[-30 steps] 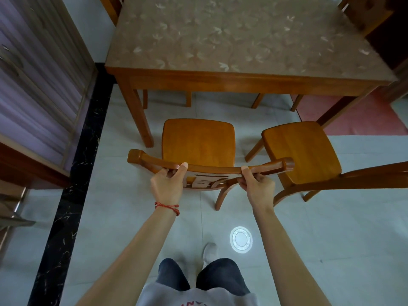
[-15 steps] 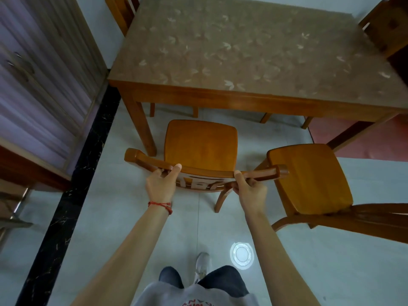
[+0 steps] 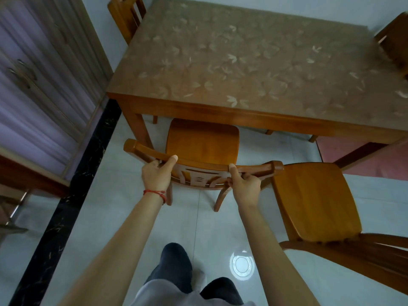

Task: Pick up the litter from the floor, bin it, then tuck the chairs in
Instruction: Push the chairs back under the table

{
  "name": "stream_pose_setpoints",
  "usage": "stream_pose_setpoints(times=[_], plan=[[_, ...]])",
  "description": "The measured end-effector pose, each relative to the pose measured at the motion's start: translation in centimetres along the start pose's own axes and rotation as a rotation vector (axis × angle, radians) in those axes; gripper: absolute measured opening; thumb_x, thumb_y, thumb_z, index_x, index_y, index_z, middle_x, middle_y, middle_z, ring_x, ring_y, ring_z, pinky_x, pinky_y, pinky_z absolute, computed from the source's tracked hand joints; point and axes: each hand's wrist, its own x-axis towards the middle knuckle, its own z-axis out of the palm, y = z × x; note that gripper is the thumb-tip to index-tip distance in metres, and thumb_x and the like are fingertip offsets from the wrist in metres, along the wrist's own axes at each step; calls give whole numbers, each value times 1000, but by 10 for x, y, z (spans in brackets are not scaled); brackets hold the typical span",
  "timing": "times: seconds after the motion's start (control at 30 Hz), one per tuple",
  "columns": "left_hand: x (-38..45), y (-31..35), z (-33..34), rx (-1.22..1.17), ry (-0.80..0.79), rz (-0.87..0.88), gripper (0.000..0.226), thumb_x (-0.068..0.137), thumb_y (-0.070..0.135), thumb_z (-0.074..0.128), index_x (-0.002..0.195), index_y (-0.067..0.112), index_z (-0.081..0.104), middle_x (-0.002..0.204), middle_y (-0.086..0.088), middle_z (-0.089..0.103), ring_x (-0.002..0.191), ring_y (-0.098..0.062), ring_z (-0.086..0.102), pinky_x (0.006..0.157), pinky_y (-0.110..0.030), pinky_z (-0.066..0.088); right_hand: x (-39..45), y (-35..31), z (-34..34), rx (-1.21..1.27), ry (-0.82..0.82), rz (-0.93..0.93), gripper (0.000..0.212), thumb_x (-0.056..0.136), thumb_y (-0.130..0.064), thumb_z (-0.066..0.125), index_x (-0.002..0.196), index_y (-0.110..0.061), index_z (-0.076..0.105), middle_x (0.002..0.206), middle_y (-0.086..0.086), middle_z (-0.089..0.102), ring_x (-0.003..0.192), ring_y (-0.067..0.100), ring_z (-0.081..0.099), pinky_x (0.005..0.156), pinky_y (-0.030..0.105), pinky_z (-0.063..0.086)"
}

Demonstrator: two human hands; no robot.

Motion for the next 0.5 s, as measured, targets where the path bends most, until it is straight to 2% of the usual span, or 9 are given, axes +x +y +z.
stream_pose_setpoints(times=[0.13, 0.3, 0.43, 0.5], plan=[[25, 12, 14, -19, 1, 12, 27, 74, 37, 70, 59, 18, 60, 75, -10, 67, 83, -29, 67, 86, -46, 53, 27, -11, 12, 8, 9, 15, 34, 84, -34, 63, 64, -6, 59, 64, 6, 65, 72, 26, 68, 70, 35, 55], [61, 29, 35, -58, -1, -3, 26, 73, 35, 72, 58, 19, 60, 70, -3, 65, 82, -28, 67, 85, -47, 53, 66, -28, 28, -6, 13, 21, 35, 83, -35, 63, 68, -3, 63, 66, 9, 66, 73, 28, 69, 79, 44, 56], [83, 41, 52, -72, -9, 5, 23, 75, 32, 72, 60, 18, 60, 76, -8, 67, 82, -26, 67, 83, -43, 54, 94, -42, 37, 6, 16, 28, 31, 83, -34, 64, 66, -8, 63, 75, 16, 70, 76, 29, 69, 81, 46, 56], [92, 46, 59, -71, -16, 17, 23, 75, 32, 71, 60, 18, 60, 74, -7, 67, 81, -25, 67, 81, -40, 55, 105, -47, 41, 3, 19, 27, 30, 83, -33, 63, 68, -7, 63, 76, 14, 70, 76, 27, 69, 81, 45, 56]])
